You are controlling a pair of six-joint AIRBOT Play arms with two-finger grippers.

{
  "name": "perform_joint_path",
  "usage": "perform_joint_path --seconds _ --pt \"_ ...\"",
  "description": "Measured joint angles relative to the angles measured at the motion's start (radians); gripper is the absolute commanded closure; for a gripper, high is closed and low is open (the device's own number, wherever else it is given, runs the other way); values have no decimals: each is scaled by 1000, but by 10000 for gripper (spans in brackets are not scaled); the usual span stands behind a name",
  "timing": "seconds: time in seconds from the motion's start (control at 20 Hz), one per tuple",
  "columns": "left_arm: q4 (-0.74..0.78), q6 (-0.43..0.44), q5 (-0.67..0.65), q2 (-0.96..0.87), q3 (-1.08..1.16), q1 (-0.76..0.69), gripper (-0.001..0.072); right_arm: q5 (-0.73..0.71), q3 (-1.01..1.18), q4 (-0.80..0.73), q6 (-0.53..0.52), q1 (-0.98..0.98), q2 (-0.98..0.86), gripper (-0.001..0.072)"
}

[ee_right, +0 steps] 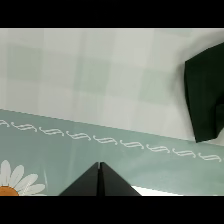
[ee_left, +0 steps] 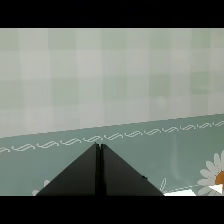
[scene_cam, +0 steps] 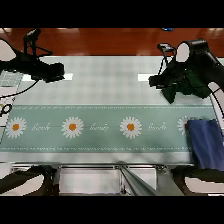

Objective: Fold the shirts.

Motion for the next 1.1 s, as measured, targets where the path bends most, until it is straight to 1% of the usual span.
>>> perform_joint_path --seconds 0.75,0.95,1.0,1.05,1.1 --pt "0 0 0 0 0 0 690 -3 0 0 0 0 0 684" --pt "0 0 8 -3 0 0 685 -111 0 -25 -18 0 -1 684" --pt "0 0 29 -8 0 0 630 -145 0 -31 -18 0 -1 682" --pt "0 0 40 -11 0 0 460 -177 0 -36 -18 0 -1 609" --pt "0 1 57 -18 0 0 211 -211 0 -41 -17 0 -1 311"
